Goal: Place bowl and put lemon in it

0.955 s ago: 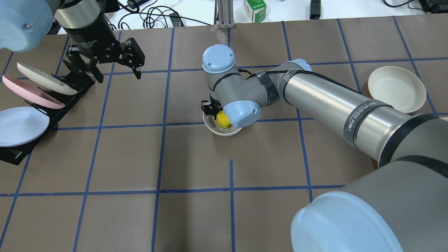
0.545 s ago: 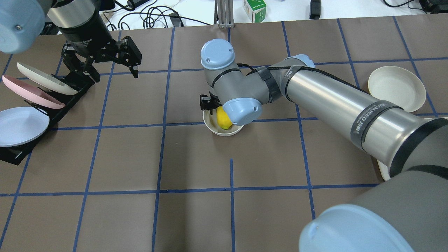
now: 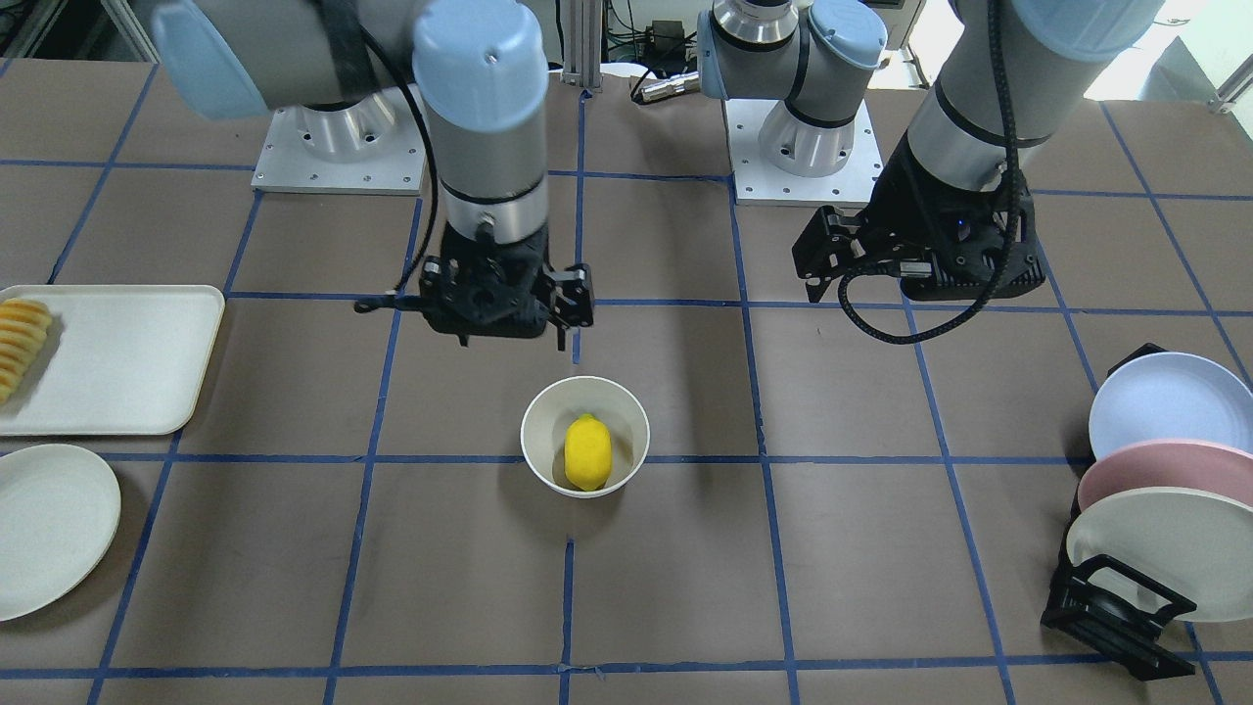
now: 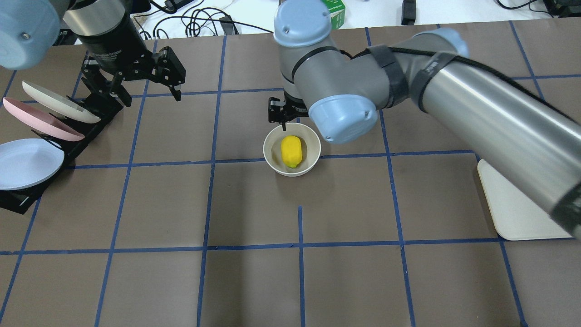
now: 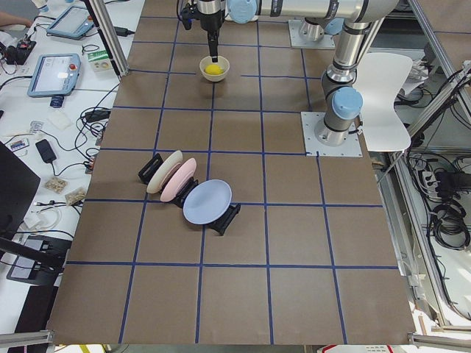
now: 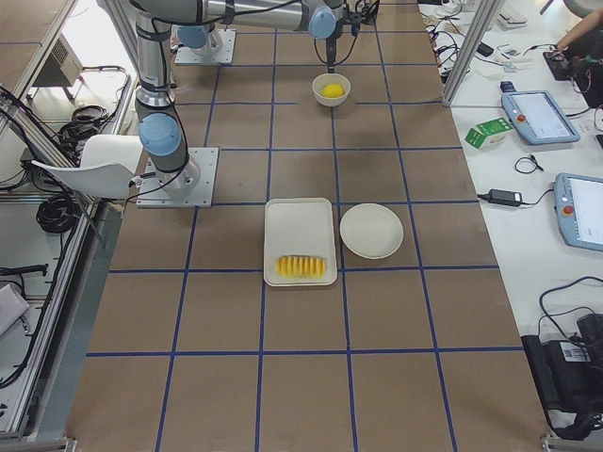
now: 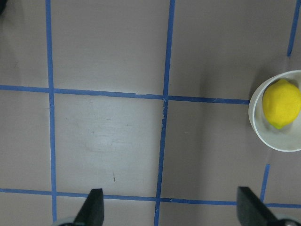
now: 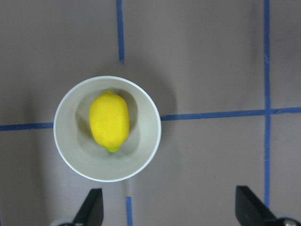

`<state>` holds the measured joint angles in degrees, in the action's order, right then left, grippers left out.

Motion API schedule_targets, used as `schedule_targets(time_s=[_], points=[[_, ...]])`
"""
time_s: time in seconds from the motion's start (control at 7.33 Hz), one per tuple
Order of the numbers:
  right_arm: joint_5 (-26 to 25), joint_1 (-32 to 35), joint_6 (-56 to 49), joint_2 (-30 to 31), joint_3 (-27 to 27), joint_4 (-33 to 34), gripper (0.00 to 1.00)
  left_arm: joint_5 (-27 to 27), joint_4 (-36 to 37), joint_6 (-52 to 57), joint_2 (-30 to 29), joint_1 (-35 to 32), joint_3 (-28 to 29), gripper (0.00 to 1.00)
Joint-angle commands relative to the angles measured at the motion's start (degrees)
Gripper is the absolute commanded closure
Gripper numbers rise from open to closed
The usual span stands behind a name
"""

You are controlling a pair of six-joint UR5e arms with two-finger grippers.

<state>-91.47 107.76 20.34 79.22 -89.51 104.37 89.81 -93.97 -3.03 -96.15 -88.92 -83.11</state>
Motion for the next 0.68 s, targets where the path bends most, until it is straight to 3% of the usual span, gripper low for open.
schedule_targets(time_s=[0.0, 0.27, 0.55], points=[[-0.11, -8.49, -10.35, 9.60, -0.49, -12.81, 0.00, -0.07, -0.07, -0.04, 0.08, -0.29, 0.05, 0.00], [-0.46, -15.89, -17.07, 13.48, -1.02, -14.72, 0.00, -0.07, -0.16, -0.04, 0.61, -0.64, -0.04, 0.00], [0.32, -16.09, -16.12, 14.73, -2.77, -13.76, 0.00, 0.11, -0.60, -0.04, 1.48, -1.17, -0.74, 0.00]])
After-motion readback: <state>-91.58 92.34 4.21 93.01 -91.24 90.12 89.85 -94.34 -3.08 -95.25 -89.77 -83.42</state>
